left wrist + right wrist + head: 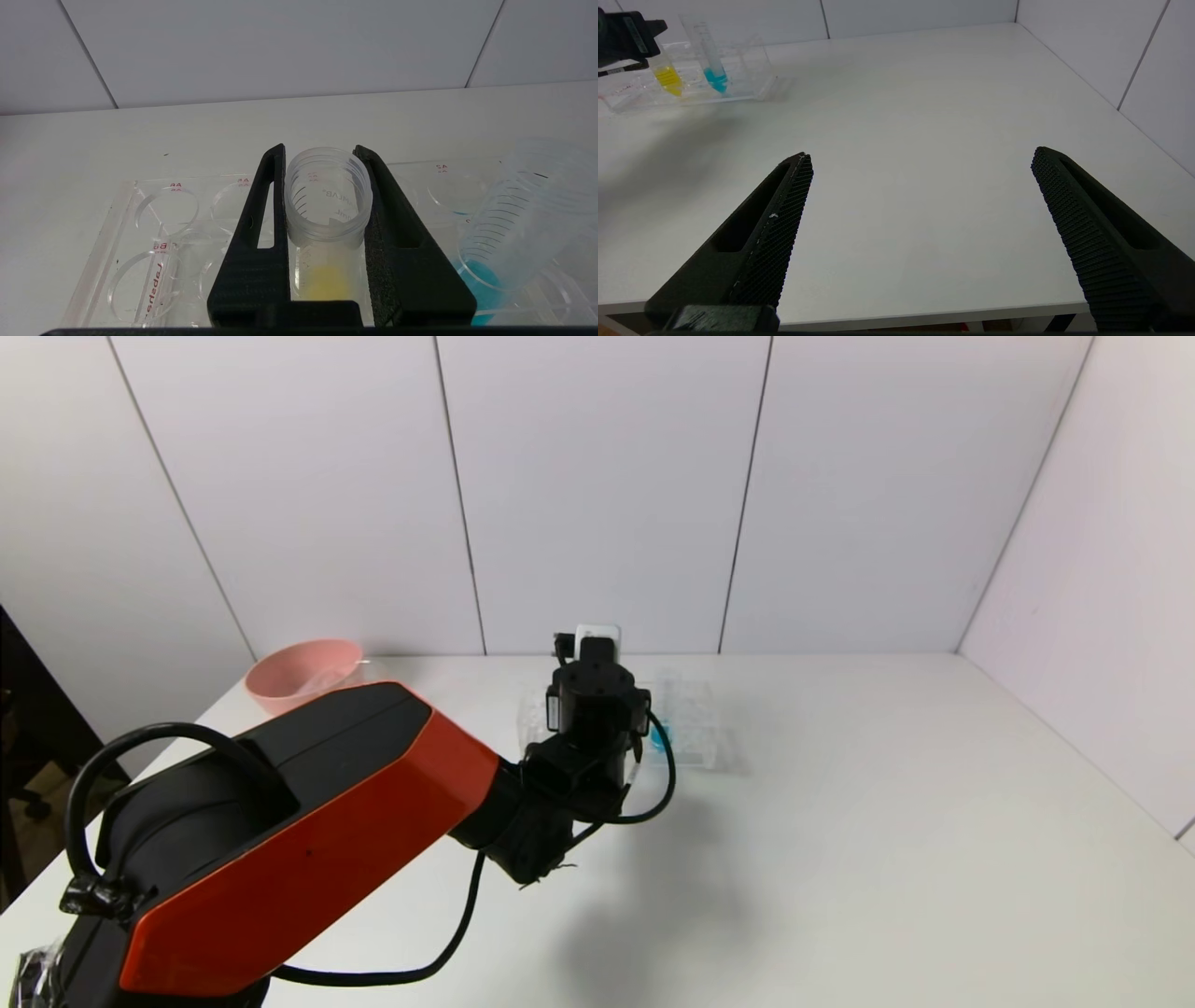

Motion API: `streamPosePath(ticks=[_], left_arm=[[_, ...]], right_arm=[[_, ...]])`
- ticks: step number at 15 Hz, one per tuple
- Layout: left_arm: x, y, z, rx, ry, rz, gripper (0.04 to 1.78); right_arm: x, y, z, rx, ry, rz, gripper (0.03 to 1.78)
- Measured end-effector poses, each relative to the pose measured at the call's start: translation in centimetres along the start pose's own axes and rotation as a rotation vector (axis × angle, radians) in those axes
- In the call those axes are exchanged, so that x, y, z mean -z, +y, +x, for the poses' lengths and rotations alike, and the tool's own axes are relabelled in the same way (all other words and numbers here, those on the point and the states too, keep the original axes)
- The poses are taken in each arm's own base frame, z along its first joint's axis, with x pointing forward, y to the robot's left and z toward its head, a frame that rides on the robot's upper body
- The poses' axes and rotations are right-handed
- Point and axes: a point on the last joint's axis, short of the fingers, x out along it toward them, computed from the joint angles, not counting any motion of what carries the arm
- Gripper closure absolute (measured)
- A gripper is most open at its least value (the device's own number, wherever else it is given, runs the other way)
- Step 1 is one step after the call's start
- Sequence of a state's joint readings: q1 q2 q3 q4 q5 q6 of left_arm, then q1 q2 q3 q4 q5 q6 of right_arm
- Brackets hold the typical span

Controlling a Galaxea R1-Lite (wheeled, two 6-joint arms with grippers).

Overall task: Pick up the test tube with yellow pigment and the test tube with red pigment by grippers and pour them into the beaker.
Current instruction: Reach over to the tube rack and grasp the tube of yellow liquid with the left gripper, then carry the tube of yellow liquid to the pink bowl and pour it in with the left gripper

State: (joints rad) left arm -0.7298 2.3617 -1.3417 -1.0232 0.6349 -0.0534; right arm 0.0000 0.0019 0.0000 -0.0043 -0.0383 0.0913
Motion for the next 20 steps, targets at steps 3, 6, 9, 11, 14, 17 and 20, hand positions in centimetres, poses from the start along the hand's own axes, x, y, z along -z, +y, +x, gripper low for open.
streamPosePath(ticks=[3, 6, 9, 11, 14, 17, 20], left_arm=[[-0.2, 0.0, 0.0, 0.0, -0.006, -0.002, 1.36], [-1.9, 0.0, -0.2, 0.001, -0.033, -0.002, 1.36], [-4.3, 0.2, -0.7, 0.009, -0.073, 0.028, 1.36], [-5.7, 0.3, -1.0, 0.009, -0.096, 0.03, 1.36], [-6.6, 0.4, -1.3, 0.011, -0.106, 0.023, 1.36], [-7.8, 0.7, -1.7, 0.016, -0.107, 0.022, 1.36], [-9.6, 2.5, -2.8, 0.073, -0.072, 0.046, 1.36]], right_arm=[[0.0, 0.0, 0.0, 0.0, 0.0, 0.0, 0.1], [0.0, 0.0, 0.0, 0.0, 0.0, 0.0, 0.1], [0.0, 0.0, 0.0, 0.0, 0.0, 0.0, 0.1], [0.0, 0.0, 0.0, 0.0, 0.0, 0.0, 0.1], [0.0, 0.0, 0.0, 0.0, 0.0, 0.0, 0.1], [0.0, 0.0, 0.0, 0.0, 0.0, 0.0, 0.1], [0.0, 0.0, 0.0, 0.0, 0.0, 0.0, 0.1]])
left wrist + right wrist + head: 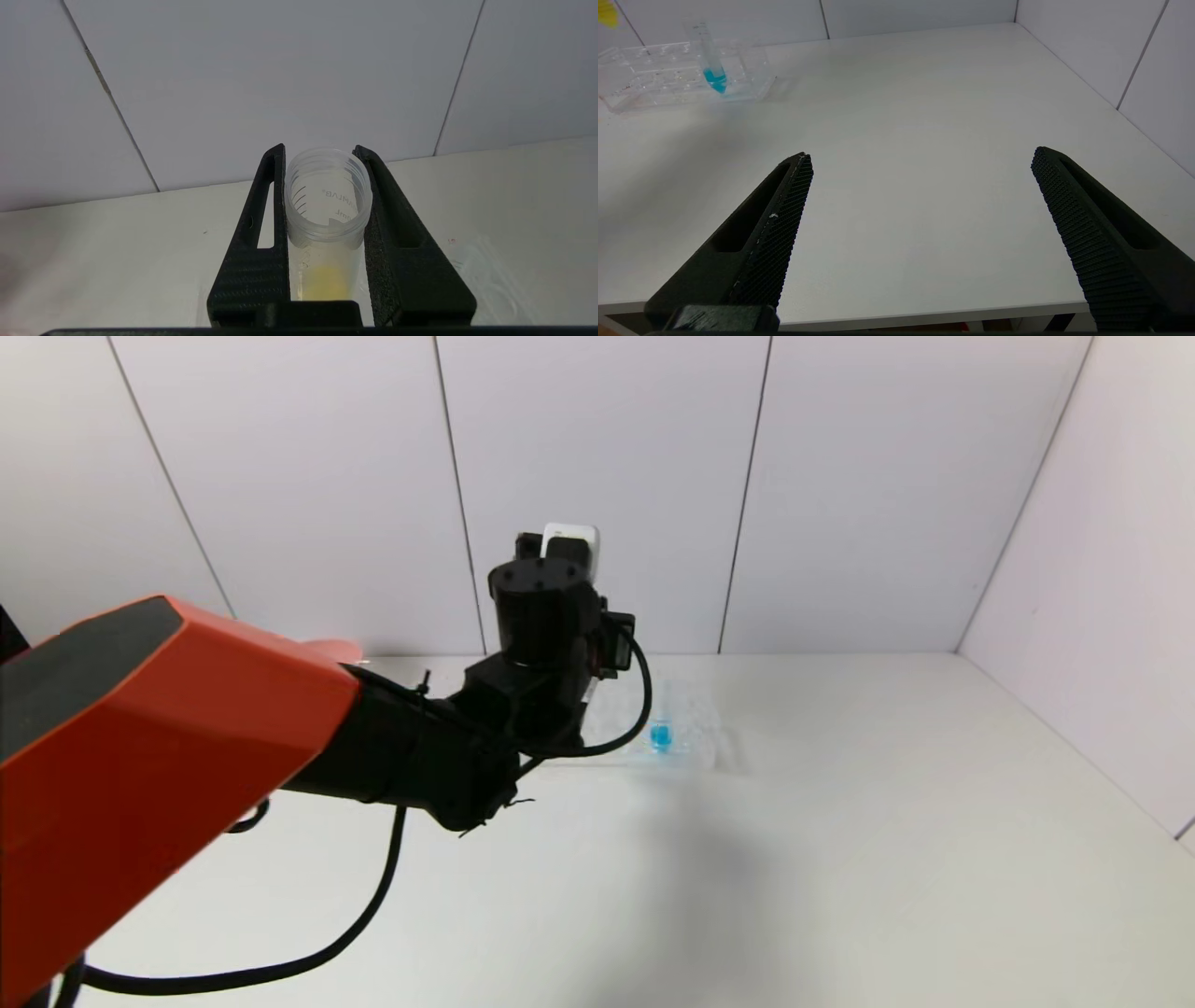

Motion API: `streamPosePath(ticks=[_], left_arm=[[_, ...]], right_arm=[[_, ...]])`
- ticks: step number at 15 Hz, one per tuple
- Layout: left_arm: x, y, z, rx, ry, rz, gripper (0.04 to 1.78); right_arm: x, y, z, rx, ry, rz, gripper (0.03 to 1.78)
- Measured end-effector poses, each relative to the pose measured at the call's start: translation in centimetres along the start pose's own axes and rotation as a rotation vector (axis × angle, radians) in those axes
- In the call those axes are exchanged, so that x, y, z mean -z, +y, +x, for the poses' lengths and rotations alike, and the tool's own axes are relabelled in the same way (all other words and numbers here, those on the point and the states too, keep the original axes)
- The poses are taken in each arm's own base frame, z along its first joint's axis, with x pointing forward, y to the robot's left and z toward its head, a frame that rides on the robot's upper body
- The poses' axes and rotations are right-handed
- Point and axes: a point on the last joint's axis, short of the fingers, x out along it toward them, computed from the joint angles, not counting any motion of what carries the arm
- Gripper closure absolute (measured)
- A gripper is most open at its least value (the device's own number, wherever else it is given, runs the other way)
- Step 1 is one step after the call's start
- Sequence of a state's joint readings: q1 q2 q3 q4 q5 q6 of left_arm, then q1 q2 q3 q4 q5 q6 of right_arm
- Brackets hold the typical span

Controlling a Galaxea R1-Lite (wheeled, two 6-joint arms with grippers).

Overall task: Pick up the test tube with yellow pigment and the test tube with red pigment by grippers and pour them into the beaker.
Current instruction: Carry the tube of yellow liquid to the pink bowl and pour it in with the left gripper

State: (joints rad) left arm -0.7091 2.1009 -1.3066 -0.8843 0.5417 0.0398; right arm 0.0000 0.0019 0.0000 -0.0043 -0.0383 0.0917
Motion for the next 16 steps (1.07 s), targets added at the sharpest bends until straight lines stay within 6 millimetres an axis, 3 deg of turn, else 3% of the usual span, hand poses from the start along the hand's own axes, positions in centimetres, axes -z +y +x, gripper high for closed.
streamPosePath(ticks=[3, 7, 11, 16], left_arm=[[-1.1, 4.2, -2.0, 0.097, 0.074, 0.041, 1.36], [-2.9, 12.5, -4.4, 0.183, 0.176, 0.058, 1.36], [-4.1, 19.8, -6.4, 0.177, 0.232, 0.042, 1.36], [-4.7, 27.2, -8.3, 0.182, 0.285, 0.091, 1.36]], right_arm=[[0.0, 0.0, 0.0, 0.0, 0.0, 0.0, 0.1], [0.0, 0.0, 0.0, 0.0, 0.0, 0.0, 0.1], [0.0, 0.0, 0.0, 0.0, 0.0, 0.0, 0.1], [0.0, 0.0, 0.0, 0.0, 0.0, 0.0, 0.1]])
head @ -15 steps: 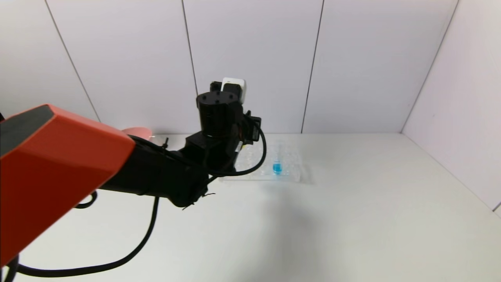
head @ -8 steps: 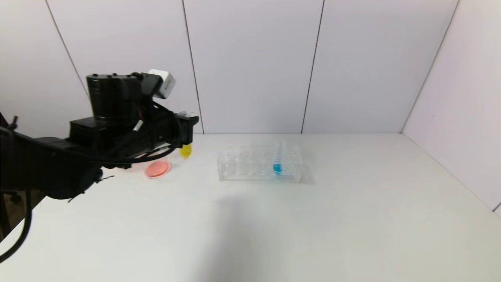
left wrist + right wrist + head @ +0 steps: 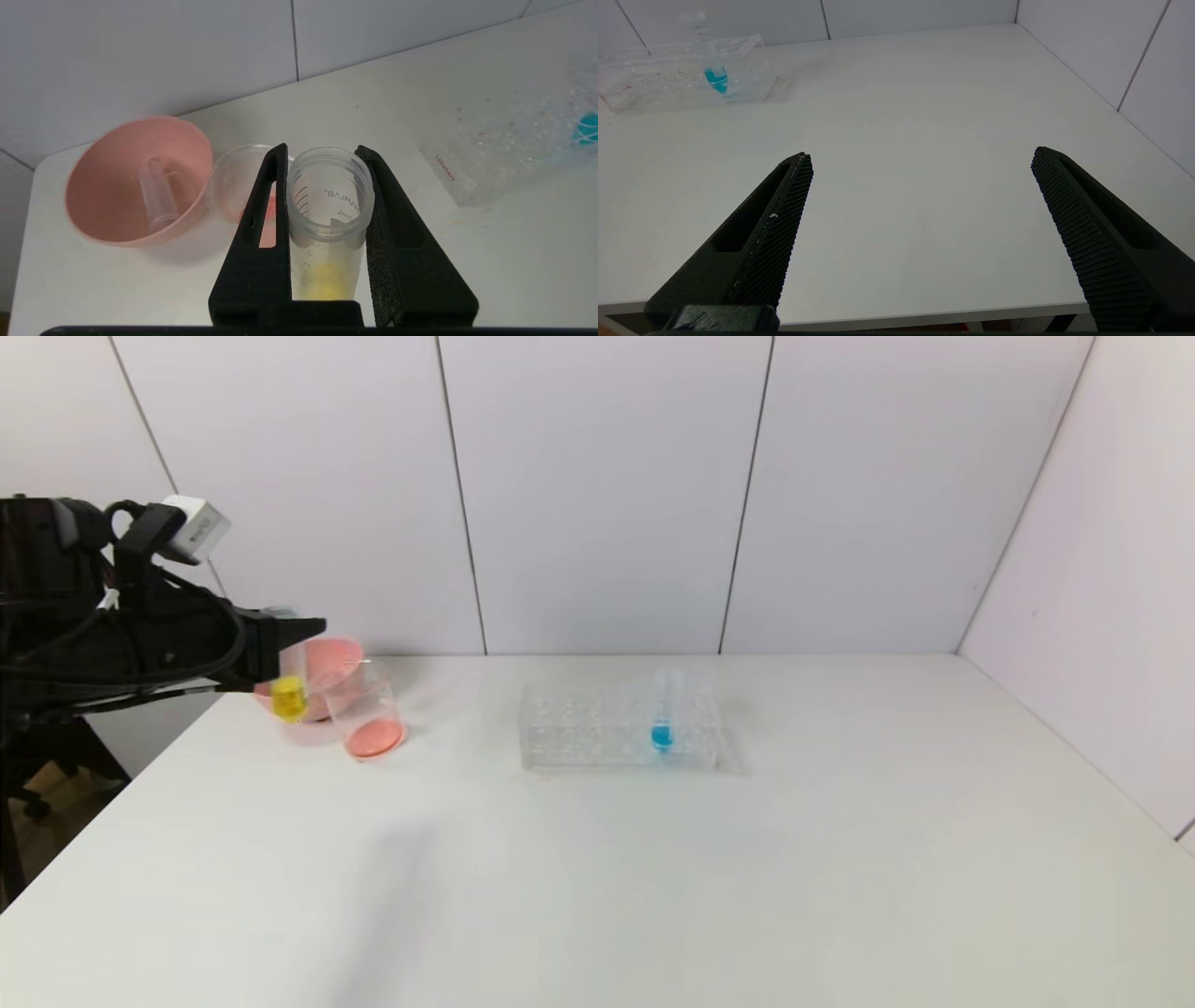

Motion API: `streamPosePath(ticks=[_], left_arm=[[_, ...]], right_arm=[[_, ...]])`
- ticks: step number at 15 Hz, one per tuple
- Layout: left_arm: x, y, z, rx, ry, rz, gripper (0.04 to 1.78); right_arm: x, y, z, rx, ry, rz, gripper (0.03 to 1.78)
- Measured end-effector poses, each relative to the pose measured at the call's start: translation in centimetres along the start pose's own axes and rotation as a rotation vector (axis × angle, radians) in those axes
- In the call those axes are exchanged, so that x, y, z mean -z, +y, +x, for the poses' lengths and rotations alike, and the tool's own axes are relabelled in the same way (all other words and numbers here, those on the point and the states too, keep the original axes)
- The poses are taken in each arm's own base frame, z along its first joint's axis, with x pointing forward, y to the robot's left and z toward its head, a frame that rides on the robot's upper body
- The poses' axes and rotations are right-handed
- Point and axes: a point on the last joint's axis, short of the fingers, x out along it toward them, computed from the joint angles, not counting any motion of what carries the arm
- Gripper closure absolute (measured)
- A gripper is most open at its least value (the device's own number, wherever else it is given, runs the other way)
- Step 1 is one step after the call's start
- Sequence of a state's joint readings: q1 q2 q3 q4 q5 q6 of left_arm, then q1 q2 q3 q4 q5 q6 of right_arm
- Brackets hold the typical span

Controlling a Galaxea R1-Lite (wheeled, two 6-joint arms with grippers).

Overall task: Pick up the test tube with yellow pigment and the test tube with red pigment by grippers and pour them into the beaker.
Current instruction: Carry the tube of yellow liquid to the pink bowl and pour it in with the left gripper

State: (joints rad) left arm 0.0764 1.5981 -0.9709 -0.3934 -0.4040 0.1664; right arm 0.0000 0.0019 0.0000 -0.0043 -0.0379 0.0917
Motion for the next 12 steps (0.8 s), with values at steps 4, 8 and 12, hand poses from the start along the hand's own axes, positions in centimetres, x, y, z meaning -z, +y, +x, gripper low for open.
streamPosePath(ticks=[4, 8, 12], left_arm=[[-0.8, 2.9, -0.9, 0.013, 0.071, 0.051, 1.36], [-1.4, 5.0, 0.0, 0.037, 0.176, 0.1, 1.36], [-1.7, 6.5, 2.0, 0.075, 0.26, 0.151, 1.36]], right_arm=[[0.0, 0.0, 0.0, 0.0, 0.0, 0.0, 0.1], [0.0, 0.0, 0.0, 0.0, 0.0, 0.0, 0.1], [0.0, 0.0, 0.0, 0.0, 0.0, 0.0, 0.1]])
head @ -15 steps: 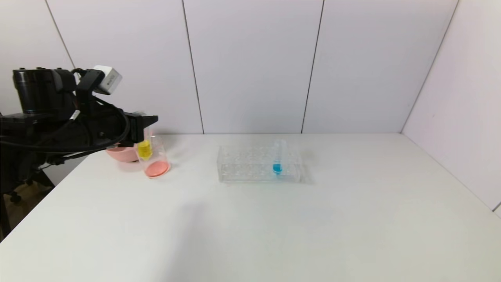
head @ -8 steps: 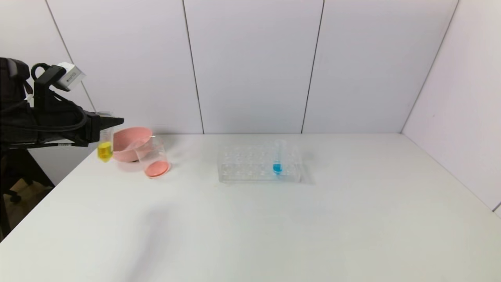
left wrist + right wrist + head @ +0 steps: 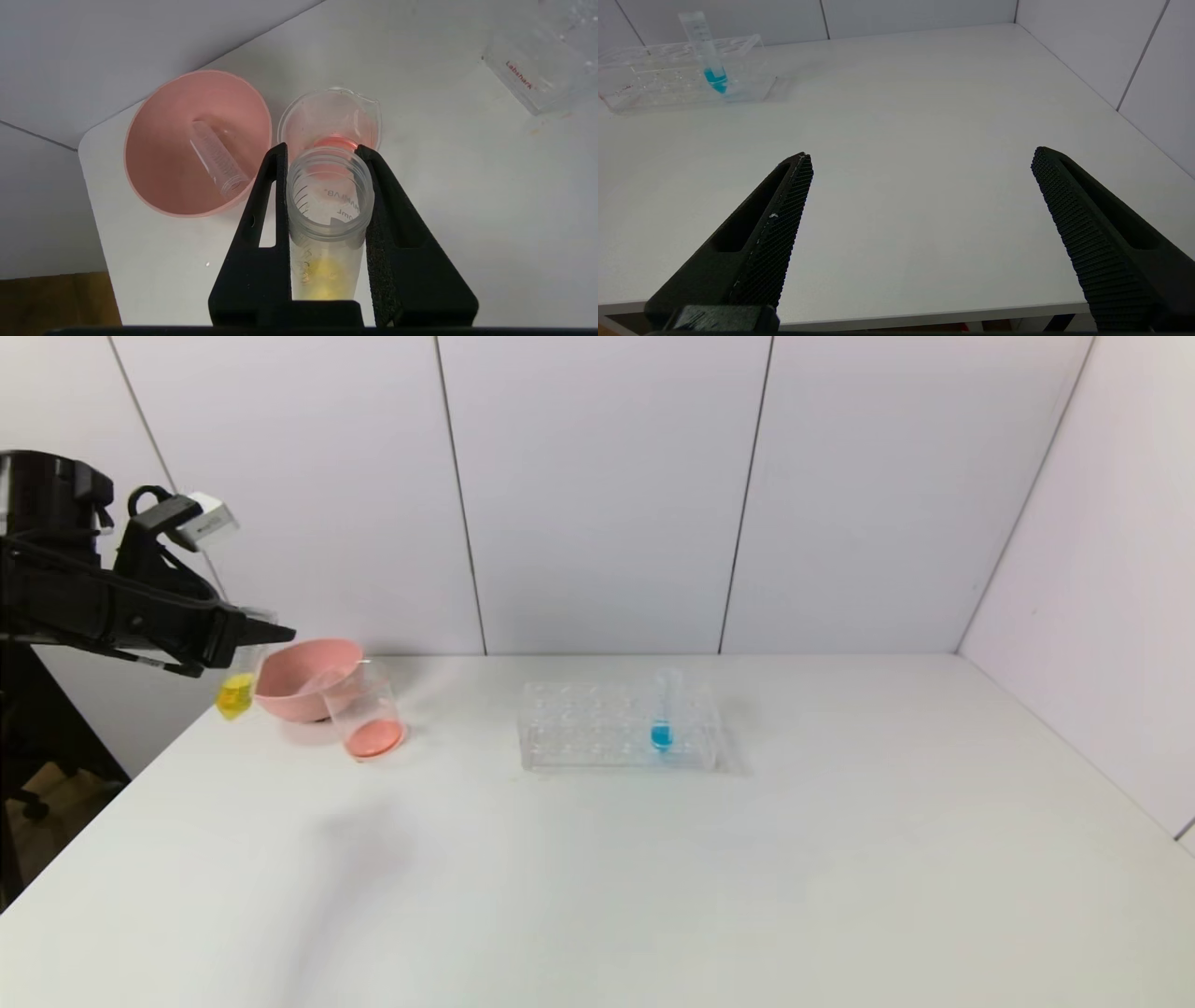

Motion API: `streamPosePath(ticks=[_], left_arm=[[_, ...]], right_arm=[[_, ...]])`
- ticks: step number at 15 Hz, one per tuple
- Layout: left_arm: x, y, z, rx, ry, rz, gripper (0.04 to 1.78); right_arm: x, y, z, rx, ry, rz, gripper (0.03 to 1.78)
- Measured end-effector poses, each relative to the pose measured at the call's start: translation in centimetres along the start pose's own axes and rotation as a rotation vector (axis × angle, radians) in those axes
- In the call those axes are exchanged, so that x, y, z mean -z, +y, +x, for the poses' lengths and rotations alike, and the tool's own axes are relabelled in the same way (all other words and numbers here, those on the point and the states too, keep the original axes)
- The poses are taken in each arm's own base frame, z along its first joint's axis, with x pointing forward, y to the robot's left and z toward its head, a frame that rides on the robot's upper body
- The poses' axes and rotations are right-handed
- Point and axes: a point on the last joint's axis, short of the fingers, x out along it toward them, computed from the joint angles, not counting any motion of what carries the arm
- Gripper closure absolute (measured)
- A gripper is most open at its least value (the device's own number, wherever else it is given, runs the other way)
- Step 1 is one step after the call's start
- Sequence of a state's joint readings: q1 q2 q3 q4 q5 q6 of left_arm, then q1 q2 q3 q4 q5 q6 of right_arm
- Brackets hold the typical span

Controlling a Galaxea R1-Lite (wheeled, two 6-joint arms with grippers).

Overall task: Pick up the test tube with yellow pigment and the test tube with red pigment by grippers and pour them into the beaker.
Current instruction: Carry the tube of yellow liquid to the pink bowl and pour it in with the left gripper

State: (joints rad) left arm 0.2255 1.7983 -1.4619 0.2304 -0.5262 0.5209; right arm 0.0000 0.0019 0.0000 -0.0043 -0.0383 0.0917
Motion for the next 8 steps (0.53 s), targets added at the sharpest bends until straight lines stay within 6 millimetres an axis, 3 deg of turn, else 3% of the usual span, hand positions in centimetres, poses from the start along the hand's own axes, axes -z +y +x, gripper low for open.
streamPosePath(ticks=[8], left_arm=[[-1.0, 2.0, 2.4, 0.105, 0.145, 0.087, 1.36]], right_arm=[[0.0, 0.0, 0.0, 0.0, 0.0, 0.0, 0.1]])
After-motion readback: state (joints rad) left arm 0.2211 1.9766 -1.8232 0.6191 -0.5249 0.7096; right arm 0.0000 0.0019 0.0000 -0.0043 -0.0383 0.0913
